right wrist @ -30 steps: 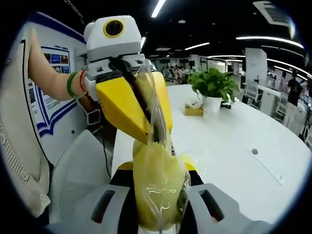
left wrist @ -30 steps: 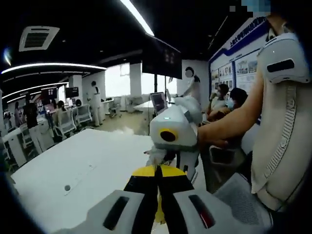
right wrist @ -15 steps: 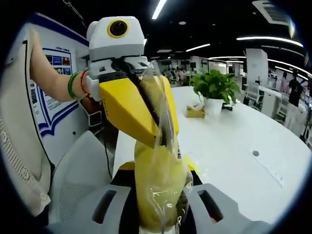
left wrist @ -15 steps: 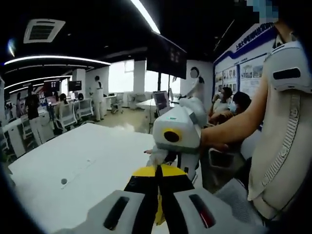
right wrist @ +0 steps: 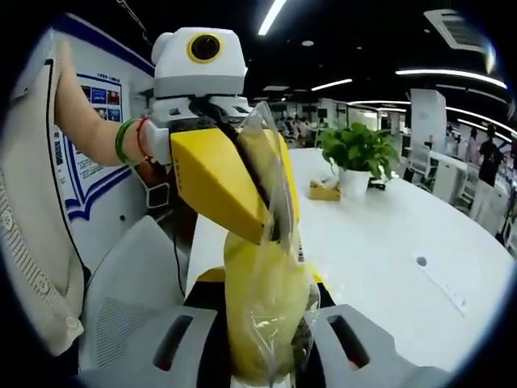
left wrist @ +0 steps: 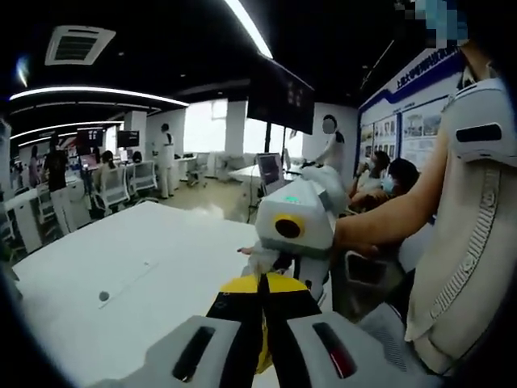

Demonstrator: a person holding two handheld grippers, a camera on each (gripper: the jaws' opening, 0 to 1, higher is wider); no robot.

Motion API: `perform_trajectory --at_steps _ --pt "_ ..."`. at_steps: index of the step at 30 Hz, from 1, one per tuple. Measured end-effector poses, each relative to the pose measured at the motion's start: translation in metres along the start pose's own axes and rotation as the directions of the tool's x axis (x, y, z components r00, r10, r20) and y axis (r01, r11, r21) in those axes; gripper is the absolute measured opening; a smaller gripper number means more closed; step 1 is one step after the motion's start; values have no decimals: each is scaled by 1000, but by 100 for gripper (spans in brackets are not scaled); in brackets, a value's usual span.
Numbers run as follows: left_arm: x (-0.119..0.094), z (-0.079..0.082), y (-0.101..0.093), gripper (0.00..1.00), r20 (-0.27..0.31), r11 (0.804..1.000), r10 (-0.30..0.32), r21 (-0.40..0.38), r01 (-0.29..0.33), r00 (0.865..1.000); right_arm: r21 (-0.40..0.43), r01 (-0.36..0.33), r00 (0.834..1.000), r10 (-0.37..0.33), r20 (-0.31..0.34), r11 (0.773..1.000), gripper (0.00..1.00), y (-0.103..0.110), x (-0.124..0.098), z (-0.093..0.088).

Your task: Compare the silicone blocks by pressing each to a similar depth, holding the contact briefly, and releasing to observe deformation and rebound differences across the visible hardness samples.

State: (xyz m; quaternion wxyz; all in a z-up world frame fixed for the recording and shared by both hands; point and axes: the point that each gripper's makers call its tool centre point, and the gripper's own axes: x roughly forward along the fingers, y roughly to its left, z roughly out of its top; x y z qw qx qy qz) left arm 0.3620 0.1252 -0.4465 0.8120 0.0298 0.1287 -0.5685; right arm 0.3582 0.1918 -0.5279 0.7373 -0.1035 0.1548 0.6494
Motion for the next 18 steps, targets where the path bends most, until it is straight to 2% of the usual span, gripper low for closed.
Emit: perform_trajectory --at_steps 8,12,13,15,16,18 --pt "-1 3 -2 0 -2 1000 21 13 -21 1000 -15 -9 1000 9 15 1000 14 1 -2 3" --pt "0 3 -2 0 -4 1000 29 -2 -29 1000 -32 -11 1000 11 15 999 16 0 -4 3" --pt "0 4 -2 0 -1 999 33 -10 -33 999 -51 12 1000 -10 27 999 17 -4 -4 5" --pt "0 5 -3 0 2 999 29 -26 -29 1000 -52 -9 1000 10 12 999 18 0 -5 4" --pt "0 5 -3 0 7 999 28 -36 -28 1000 -63 9 1000 -8 14 998 18 -2 -6 4" --pt "1 5 -3 0 6 998 26 -51 -26 1000 -61 3 1000 -2 11 998 20 -2 -6 3"
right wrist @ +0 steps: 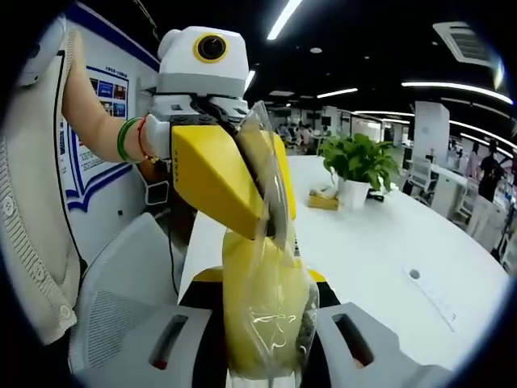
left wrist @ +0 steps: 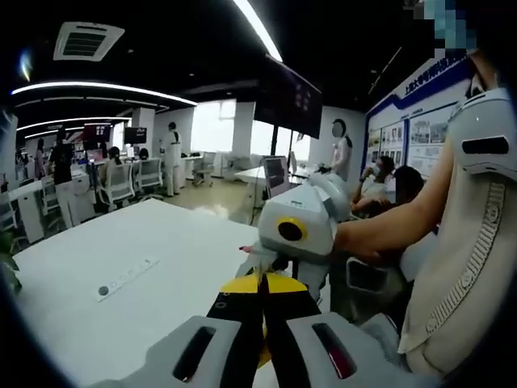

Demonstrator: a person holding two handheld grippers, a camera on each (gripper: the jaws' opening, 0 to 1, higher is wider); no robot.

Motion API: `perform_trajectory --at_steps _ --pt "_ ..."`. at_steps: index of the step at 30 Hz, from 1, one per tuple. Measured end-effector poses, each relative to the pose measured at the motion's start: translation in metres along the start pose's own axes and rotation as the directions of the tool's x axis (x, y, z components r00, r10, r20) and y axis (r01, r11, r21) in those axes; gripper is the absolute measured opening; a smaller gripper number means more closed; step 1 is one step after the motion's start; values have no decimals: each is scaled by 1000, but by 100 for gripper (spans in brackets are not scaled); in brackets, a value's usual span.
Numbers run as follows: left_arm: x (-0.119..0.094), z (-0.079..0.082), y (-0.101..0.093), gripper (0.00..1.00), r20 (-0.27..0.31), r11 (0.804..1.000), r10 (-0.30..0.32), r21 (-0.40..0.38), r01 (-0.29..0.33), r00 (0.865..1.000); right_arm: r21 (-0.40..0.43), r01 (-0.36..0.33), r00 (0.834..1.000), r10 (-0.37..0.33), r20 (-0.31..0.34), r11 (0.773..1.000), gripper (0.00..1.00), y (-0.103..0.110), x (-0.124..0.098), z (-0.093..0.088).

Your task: Compare the silicone blocks by pressing each to a similar depth, holding the contact briefly, and releasing to observe deformation and rebound differences across the visible hardness samples.

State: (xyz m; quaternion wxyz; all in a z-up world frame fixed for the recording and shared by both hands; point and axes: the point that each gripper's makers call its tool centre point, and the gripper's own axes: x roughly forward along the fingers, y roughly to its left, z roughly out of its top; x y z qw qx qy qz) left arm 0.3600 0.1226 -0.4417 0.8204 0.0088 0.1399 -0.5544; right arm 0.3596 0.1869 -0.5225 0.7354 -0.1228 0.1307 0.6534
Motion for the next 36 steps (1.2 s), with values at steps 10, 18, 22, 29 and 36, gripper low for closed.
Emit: perform_trajectory --at_steps 10,18,22,29,36 --pt "3 0 -1 0 3 1000 4 -12 -4 1000 -44 26 1000 -26 -15 999 23 -4 -3 -2" --pt "4 0 -3 0 6 1000 4 -10 -4 1000 -48 27 999 -28 -25 999 25 -5 -4 -4" --pt "4 -1 -3 0 7 1000 8 -18 -8 1000 -51 20 999 -21 -31 998 27 -5 -4 -5" --pt "5 -6 -1 0 -3 999 15 -45 -15 1000 -33 10 999 -11 -50 999 29 -5 -1 -10" --pt "8 -11 1 0 -24 997 14 -75 -16 1000 -17 11 997 -12 -75 1000 32 -5 0 -17"
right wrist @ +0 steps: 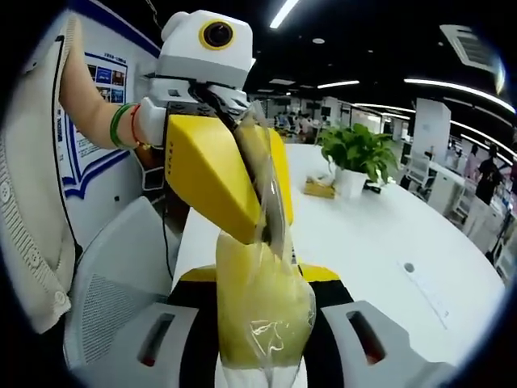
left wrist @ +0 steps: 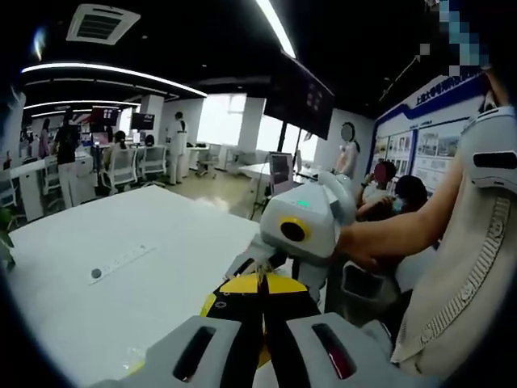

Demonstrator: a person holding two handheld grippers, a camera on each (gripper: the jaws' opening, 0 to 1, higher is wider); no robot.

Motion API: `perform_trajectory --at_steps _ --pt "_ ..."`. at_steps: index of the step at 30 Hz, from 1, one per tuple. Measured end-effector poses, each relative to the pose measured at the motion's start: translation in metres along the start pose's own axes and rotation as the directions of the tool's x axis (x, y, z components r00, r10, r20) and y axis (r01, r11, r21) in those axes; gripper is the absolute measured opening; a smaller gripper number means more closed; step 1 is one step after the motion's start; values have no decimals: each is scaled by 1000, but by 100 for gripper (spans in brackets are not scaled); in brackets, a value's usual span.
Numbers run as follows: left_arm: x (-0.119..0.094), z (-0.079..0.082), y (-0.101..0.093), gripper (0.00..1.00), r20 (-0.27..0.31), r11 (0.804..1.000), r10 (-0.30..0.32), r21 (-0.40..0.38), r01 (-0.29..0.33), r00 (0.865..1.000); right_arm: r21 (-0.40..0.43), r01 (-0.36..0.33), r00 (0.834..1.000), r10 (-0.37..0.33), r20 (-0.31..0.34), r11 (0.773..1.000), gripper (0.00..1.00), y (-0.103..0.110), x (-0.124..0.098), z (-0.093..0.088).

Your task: Compare the silicone blocks by pressing each to a similar depth, holding the contact briefly, and releasing to observe deformation and rebound differences across the visible hardness samples.

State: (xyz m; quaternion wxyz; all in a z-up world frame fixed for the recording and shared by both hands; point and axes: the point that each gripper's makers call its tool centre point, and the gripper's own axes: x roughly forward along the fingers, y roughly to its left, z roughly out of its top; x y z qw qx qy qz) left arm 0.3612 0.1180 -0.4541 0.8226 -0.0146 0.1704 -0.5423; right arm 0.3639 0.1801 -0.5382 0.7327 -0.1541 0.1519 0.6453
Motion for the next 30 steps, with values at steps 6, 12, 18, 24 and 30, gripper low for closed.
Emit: perform_trajectory --at_steps 6,12,18,24,30 --pt "3 -4 2 0 -5 1000 0 -18 0 1000 23 12 1000 -12 -12 1000 38 -1 0 -6" --pt "7 -5 5 0 8 999 -4 -47 4 1000 43 46 998 -44 -39 998 56 -3 -2 -18" --pt "13 -12 6 0 -6 998 -6 -68 5 1000 74 84 996 -82 -30 994 61 -5 -13 -20" --pt "16 -17 13 0 -7 993 0 -119 -1 1000 190 170 984 -156 -86 967 68 -12 -31 -33" --pt "22 -23 22 0 8 983 6 -183 -4 1000 207 261 965 -252 -66 943 72 -17 -59 -41"
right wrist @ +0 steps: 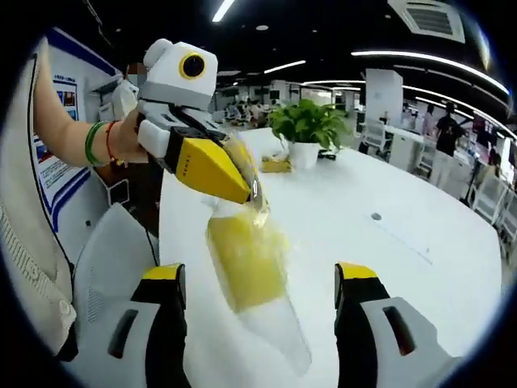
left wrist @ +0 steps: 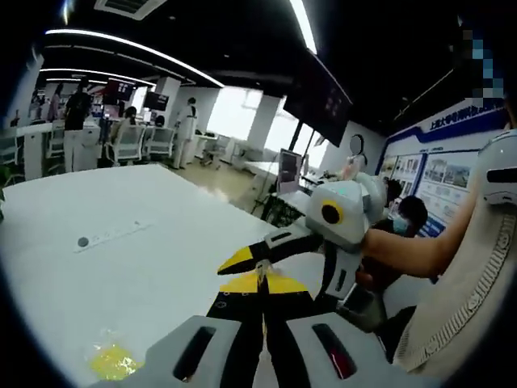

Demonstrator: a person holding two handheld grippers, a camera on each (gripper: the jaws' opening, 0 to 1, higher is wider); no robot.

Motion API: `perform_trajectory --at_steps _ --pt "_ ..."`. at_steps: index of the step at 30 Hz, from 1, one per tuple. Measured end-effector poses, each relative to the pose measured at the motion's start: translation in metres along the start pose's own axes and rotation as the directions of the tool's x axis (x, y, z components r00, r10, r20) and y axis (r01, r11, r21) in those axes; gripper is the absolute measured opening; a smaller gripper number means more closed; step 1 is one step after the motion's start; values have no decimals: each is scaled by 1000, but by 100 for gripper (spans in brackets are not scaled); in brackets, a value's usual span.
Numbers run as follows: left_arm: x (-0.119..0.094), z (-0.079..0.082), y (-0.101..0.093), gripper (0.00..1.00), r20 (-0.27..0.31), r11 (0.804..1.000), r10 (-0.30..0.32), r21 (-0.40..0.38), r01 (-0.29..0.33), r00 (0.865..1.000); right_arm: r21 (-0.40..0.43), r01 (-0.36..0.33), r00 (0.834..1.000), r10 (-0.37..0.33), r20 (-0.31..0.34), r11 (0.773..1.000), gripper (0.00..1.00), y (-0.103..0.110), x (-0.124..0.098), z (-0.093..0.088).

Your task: Compare the silicone blocks by pressing each to a similar depth, holding the contact briefly, and releasing to observe deformation and rebound differences across the visible hardness samples.

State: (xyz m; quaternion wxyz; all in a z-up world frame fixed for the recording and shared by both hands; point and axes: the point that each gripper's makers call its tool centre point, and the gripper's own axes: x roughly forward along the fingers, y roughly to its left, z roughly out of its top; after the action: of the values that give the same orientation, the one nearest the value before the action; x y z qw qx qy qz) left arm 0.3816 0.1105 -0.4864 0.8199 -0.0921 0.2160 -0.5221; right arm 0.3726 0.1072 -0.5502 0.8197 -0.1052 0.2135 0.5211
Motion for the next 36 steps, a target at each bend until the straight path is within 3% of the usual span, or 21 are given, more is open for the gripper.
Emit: perform_trajectory --at_steps 9,12,17,20,22,24,36 --pt "11 -8 18 0 5 998 39 -39 -39 999 74 143 977 -153 146 987 80 -14 -47 -8" --pt "16 -15 26 0 -6 997 60 -48 -60 998 128 154 971 -174 164 980 82 -15 -58 -17" --pt "26 -25 40 0 -5 991 81 -103 -81 997 150 190 961 -215 174 970 84 -17 -71 -28" --pt "31 -31 49 0 -11 990 107 -90 -108 994 216 180 940 -233 248 960 88 -17 -80 -22" --pt "35 -35 54 0 -17 988 114 -101 -115 993 273 155 914 -242 325 950 92 -15 -86 -11" --pt "39 -42 61 0 -21 985 131 -108 -132 991 298 171 894 -275 355 939 94 -16 -92 -9" --pt "69 -64 89 0 -7 950 147 -279 -143 989 370 227 895 -343 286 901 95 -16 -97 -42"
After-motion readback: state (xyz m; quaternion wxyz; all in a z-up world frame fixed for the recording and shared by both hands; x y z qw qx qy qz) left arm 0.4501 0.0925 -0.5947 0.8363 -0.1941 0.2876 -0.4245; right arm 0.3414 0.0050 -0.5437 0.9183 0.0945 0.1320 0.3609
